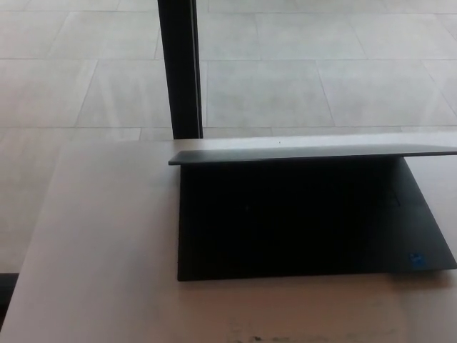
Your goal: The robot uses its right hand to push down on the lid of a laptop kept in the middle of the desk to close it
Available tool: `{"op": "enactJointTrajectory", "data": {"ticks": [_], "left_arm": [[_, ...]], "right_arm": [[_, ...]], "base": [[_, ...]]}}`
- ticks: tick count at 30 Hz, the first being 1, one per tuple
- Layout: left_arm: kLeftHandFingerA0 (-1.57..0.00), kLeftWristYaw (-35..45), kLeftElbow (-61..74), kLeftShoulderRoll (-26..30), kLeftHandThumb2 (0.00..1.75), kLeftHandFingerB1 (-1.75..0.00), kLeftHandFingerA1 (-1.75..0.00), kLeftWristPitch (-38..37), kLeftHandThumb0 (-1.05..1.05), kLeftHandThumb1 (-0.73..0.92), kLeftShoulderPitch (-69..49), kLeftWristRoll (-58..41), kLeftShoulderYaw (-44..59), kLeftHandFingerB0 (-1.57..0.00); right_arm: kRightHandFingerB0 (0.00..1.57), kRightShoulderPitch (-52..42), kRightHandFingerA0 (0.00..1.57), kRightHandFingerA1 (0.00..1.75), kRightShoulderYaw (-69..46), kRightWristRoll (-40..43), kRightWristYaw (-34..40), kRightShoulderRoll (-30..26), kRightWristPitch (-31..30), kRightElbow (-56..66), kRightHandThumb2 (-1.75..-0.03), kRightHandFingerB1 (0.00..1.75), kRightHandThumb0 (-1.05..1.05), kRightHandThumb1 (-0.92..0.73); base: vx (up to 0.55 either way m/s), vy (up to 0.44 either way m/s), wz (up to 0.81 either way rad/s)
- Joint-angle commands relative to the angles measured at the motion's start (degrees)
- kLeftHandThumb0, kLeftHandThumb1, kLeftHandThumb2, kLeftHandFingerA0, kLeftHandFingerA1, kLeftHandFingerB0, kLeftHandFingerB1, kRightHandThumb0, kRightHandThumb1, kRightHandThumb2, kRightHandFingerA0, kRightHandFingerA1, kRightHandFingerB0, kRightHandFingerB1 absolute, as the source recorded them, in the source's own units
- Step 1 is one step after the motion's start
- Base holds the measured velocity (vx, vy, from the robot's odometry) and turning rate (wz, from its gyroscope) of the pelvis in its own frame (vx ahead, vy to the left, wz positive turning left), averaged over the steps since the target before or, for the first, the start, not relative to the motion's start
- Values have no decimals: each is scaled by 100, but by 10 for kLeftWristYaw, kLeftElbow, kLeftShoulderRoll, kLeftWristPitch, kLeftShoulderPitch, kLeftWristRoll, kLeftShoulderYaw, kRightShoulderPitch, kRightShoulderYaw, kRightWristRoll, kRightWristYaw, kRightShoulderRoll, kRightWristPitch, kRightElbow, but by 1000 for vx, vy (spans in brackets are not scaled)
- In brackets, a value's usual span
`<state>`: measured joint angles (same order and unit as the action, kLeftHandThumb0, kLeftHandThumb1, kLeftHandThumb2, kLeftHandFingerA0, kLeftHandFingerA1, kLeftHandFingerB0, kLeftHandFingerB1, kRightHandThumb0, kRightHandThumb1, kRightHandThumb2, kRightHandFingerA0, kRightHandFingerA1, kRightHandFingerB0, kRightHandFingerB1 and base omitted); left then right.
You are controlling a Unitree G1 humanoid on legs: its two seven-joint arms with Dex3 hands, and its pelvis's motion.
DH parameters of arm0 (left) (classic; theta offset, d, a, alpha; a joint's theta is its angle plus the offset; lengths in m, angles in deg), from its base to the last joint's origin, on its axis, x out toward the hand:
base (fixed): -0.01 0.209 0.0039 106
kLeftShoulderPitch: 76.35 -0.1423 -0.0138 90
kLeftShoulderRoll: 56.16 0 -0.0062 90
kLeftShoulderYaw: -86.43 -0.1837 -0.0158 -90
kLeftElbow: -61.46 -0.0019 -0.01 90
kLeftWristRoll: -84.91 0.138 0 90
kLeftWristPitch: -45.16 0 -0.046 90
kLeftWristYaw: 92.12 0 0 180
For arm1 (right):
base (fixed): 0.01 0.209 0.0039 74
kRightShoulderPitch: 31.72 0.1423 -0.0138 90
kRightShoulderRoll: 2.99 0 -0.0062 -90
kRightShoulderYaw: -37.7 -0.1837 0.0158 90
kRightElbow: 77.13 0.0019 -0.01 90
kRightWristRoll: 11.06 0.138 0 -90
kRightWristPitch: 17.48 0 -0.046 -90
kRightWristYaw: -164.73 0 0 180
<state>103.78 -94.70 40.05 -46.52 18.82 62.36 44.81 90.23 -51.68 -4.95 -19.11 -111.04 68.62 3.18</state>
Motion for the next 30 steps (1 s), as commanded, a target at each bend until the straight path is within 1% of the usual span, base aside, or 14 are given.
{"op": "enactJointTrajectory", "data": {"ticks": [1, 2, 3, 4, 8, 9, 10, 17, 24, 25, 26, 27, 28, 30], "left_arm": [[-19, 11, -2, 17, 85, -162, -106, -4, -105, 79, -13, -30, 3, -12], [-21, 12, -3, 18, 126, -128, -94, -3, -105, 60, -12, -32, 4, -32], [-21, 12, -5, 18, 126, -128, -94, -1, -105, 60, -11, -35, 6, -32], [-16, 11, -7, 21, 80, -164, -104, 0, -105, 80, -10, -36, 8, -9], [-14, 15, -8, 23, 86, -165, -106, -2, -105, 75, -11, -34, 4, -18], [-19, 16, -7, 24, 126, -131, -96, -2, -105, 61, -14, -33, 4, -31], [-14, 16, -8, 24, 82, -163, -104, -2, -105, 75, -15, -33, 4, -13], [-18, 8, -10, 25, 89, -161, -102, -3, -105, 77, -10, -29, -2, -11], [-12, 9, -9, 28, 81, -162, -104, 2, -105, 77, -8, -33, -1, -9], [-21, 12, -7, 28, 126, -129, -97, 4, -105, 59, -8, -36, 1, -31], [-21, 11, -8, 29, 126, -129, -97, 3, -105, 59, -7, -36, 1, -31], [-18, 15, -9, 29, 125, -130, -97, 3, -105, 59, -7, -38, 3, -30], [-12, 13, -10, 29, 83, -160, -104, 3, -105, 76, -6, -38, 2, -11], [-11, 13, -10, 30, 83, -161, -104, 2, -105, 76, -6, -37, 1, -12]], "right_arm": [[27, 14, 33, 55, 178, -219, -47, -14, 120, -75, -87, 40, -91, -76], [25, 10, 31, 53, 192, -229, -46, -16, 124, -80, -86, 38, -92, -78], [25, 5, 31, 53, 206, -238, -47, -19, 126, -85, -86, 38, -92, -78], [28, 6, 31, 51, 223, -252, -43, -19, 128, -94, -71, 34, -85, -92], [24, 7, 34, 54, 282, -298, -44, -31, 137, -125, -76, 33, -90, -92], [25, 7, 34, 54, 296, -307, -46, -32, 133, -129, -75, 33, -88, -92], [27, 8, 32, 52, 302, -311, -47, -32, 130, -132, -72, 33, -86, -92], [26, 13, 32, 57, 343, -337, -22, -28, 128, -168, -88, 41, -89, -77], [32, -30, 37, 56, 383, -365, -9, -51, 135, -175, -69, 36, -83, -92], [33, -41, 38, 56, 391, -375, 0, -56, 136, -179, -69, 37, -83, -92], [33, -42, 38, 56, 396, -378, 4, -57, 136, -183, -69, 37, -83, -92], [31, -51, 38, 58, 397, -374, 5, -62, 143, -187, -70, 39, -84, -92], [33, -61, 39, 58, 400, -377, 12, -66, 147, -190, -69, 38, -82, -92], [30, -83, 34, 54, 404, -366, -9, -73, 142, -192, -68, 35, -80, -92]], "base": [[0, 0, 0], [0, 0, 0], [0, 0, 0], [0, 0, 0], [0, 0, 0], [0, 0, 0], [0, 0, 0], [0, 0, 0], [0, 0, 0], [0, 0, 0], [0, 0, 0], [0, 0, 0], [0, 0, 0], [0, 0, 0]]}}
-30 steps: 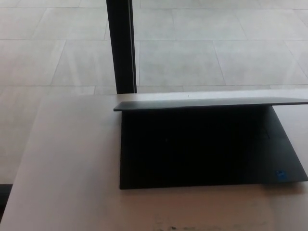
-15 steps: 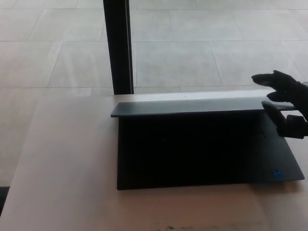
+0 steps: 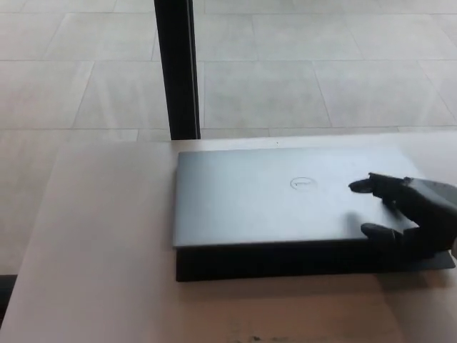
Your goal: The robot uses its right hand to push down on the lid of a laptop kept in the middle of the desk to close it
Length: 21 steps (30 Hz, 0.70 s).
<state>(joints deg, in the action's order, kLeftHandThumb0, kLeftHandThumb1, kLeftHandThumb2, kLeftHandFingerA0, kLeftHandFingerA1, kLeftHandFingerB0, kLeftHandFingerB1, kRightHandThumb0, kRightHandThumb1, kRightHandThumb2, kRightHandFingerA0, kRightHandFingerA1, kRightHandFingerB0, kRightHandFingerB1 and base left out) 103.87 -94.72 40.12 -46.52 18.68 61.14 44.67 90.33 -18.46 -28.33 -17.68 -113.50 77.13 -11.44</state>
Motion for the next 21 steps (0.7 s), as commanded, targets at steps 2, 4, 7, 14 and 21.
{"op": "enactJointTrajectory", "data": {"ticks": [2, 4, 7, 14, 21], "left_arm": [[-11, 11, -11, 30, 82, -162, -104, 4, -105, 76, -4, -26, 2, -11], [-14, 11, -12, 29, 84, -160, -103, 1, -105, 76, -6, -24, 0, -12], [-13, 15, -10, 28, 87, -162, -104, -1, -105, 77, -7, -26, 0, -7], [-18, 5, -11, 30, 127, -135, -96, 0, -105, 60, -7, -25, -9, -33], [-10, 4, -15, 30, 88, -164, -102, -1, -105, 75, -7, -31, -12, -16]], "right_arm": [[31, -105, 38, 58, 81, -144, -10, -56, 61, -52, -69, 34, -81, -92], [30, -132, 39, 58, 91, -155, 5, -60, 58, -60, -70, 34, -81, -92], [28, -146, 38, 60, 92, -157, 15, -56, 66, -75, -71, 37, -82, -92], [28, -172, 39, 62, 71, -141, 32, -40, 92, -115, -71, 40, -84, -92], [27, -165, 39, 51, -8, -67, -16, -35, 91, -104, -68, 34, -77, -92]], "base": [[0, 0, 0], [0, 0, 0], [0, 0, 0], [0, 0, 0], [0, 0, 0]]}}
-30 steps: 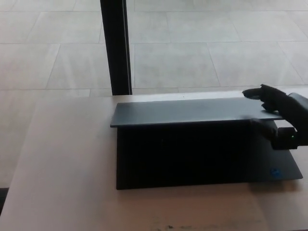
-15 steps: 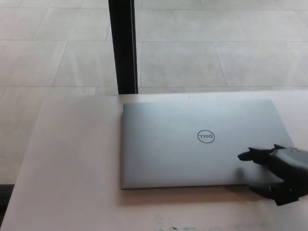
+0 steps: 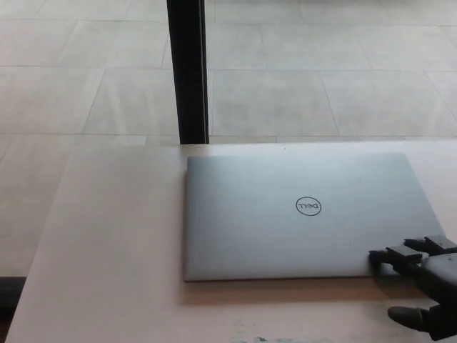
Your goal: The robot uses its right hand to push down on the lid of a laptop kept in the middle of the desk to close it
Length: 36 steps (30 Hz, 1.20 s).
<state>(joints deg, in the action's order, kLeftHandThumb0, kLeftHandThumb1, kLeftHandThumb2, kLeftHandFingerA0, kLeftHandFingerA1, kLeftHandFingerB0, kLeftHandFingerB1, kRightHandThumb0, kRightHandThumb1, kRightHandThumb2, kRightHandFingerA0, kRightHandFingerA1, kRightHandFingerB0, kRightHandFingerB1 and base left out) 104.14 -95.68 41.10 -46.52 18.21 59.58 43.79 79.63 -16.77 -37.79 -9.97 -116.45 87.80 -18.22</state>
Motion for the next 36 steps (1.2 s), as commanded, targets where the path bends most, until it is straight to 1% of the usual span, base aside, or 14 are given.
{"op": "enactJointTrajectory", "data": {"ticks": [1, 2, 6, 8, 10, 17, 18, 26, 27, 28, 30, 33, 34, 36], "left_arm": [[-18, 0, -5, 20, 127, -133, -96, -4, -105, 61, -3, -12, -6, -32], [-14, 1, -4, 20, 90, -162, -102, -4, -105, 78, -4, -14, -6, -13], [-10, 6, -7, 22, 90, -164, -101, -1, -105, 75, -8, -19, -3, -18], [-11, 7, -8, 22, 91, -165, -103, -3, -105, 75, -8, -19, -4, -18], [-12, 5, -4, 20, 87, -161, -100, -2, -105, 76, -9, -21, -4, -15], [-13, 8, -5, 20, 84, -161, -101, -5, -105, 77, -9, -21, -4, -15], [-14, 6, -3, 19, 90, -162, -103, -5, -105, 78, -9, -21, -4, -13], [-12, 7, -9, 22, 89, -162, -104, -2, -105, 77, -9, -23, -2, -12], [-8, 4, -8, 22, 85, -163, -101, 0, -105, 76, -10, -24, -1, -15], [-11, 7, -9, 22, 86, -161, -102, -4, -105, 76, -11, -20, -4, -15], [-18, 7, -5, 21, 126, -132, -98, -4, -105, 60, -13, -19, -5, -32], [-17, 0, -6, 22, 90, -163, -107, -2, -105, 76, -11, -18, -6, -15], [-20, 2, -7, 22, 127, -132, -96, -2, -105, 61, -10, -20, -4, -33], [-13, 3, -10, 23, 85, -163, -104, -2, -105, 75, -9, -21, -3, -15]], "right_arm": [[27, -59, 39, 52, -56, 57, -100, -6, -19, -22, -71, 34, -78, -92], [27, -59, 41, 53, -70, 68, -103, -4, -16, -21, -71, 33, -78, -92], [31, -70, 44, 55, -137, 132, -124, 4, -11, 7, -67, 35, -77, -91], [28, -68, 42, 64, -181, 174, -143, 9, 1, 14, -109, 52, -78, -74], [33, -69, 43, 56, -241, 247, -174, 20, -27, 41, -67, 36, -73, -91], [33, -111, 49, 49, -411, 404, -183, 22, -125, 178, -76, 37, -76, -92], [30, -110, 47, 61, -442, 432, -178, 27, -140, 188, -109, 52, -70, -75], [36, -93, 50, 55, -639, 535, -144, 17, -201, 187, -71, 39, -72, -92], [36, -92, 48, 64, -664, 539, -133, 14, -206, 182, -110, 54, -69, -74], [52, -95, 63, 62, -712, 554, -118, 8, -223, 169, -67, 43, -77, -91], [56, -102, 69, 66, -764, 571, -110, 4, -244, 152, -67, 52, -82, -90], [67, -112, 91, 69, -830, 590, -101, 4, -240, 111, -66, 61, -83, -88], [68, -119, 96, 72, -854, 595, -92, 6, -239, 103, -66, 66, -81, -89], [56, -133, 86, 79, -894, 605, -79, 13, -228, 83, -68, 76, -82, -90]], "base": [[0, 0, 0], [0, 0, 0], [0, 0, 0], [0, 0, 0], [0, 0, 0], [0, 0, 0], [0, 0, 0], [0, 0, 0], [0, 0, 0], [0, 0, 0], [0, 0, 0], [0, 0, 0], [0, 0, 0], [0, 0, 0]]}}
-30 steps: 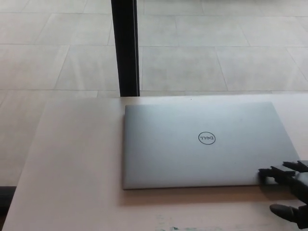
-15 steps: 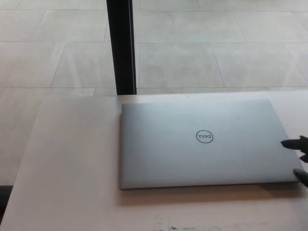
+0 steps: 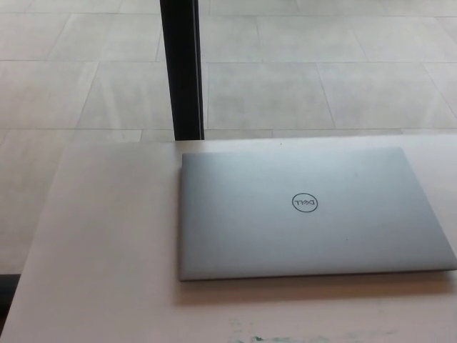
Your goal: The robot uses its right hand to push down on the lid of a laptop kept in the middle of the desk to close it
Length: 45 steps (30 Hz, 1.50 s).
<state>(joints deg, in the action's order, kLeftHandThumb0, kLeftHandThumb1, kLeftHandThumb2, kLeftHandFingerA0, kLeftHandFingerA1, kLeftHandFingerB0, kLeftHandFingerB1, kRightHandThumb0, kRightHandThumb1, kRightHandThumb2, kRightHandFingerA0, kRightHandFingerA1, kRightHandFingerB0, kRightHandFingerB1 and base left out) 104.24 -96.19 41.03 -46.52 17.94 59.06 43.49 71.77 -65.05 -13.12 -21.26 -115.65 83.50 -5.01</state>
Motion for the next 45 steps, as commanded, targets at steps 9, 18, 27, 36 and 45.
{"op": "enactJointTrajectory", "data": {"ticks": [9, 18, 27, 36, 45], "left_arm": [[-14, 2, -2, 22, 82, -161, -105, -2, -105, 74, -6, -17, 0, -13], [-14, -1, -1, 19, 88, -165, -108, -3, -105, 75, -7, -18, 1, -18], [-19, -7, -5, 19, 92, -165, -108, -3, -105, 73, -3, -20, 4, -20], [-21, -6, -5, 17, 90, -161, -106, -4, -105, 76, 0, -17, -1, -15], [-16, -2, 0, 12, 90, -164, -107, -9, -105, 79, -2, -17, -4, -14]], "right_arm": [[27, -87, 73, 122, -527, 395, 64, 50, -89, -169, -71, 106, -98, -92], [22, -97, 72, 128, -570, 398, 71, 79, -95, -233, -69, 112, -93, -92], [32, -64, 81, 130, -648, 433, 123, 87, -135, -269, -122, 95, -94, -73], [8, -63, 58, 154, -658, 411, 111, 97, -161, -267, -69, 128, -84, -92], [30, -62, 63, 122, -652, 410, 100, 118, -185, -226, -121, 90, -91, -76]], "base": [[0, 0, 0], [0, 0, 0], [0, 0, 0], [0, 0, 0], [0, 0, 0]]}}
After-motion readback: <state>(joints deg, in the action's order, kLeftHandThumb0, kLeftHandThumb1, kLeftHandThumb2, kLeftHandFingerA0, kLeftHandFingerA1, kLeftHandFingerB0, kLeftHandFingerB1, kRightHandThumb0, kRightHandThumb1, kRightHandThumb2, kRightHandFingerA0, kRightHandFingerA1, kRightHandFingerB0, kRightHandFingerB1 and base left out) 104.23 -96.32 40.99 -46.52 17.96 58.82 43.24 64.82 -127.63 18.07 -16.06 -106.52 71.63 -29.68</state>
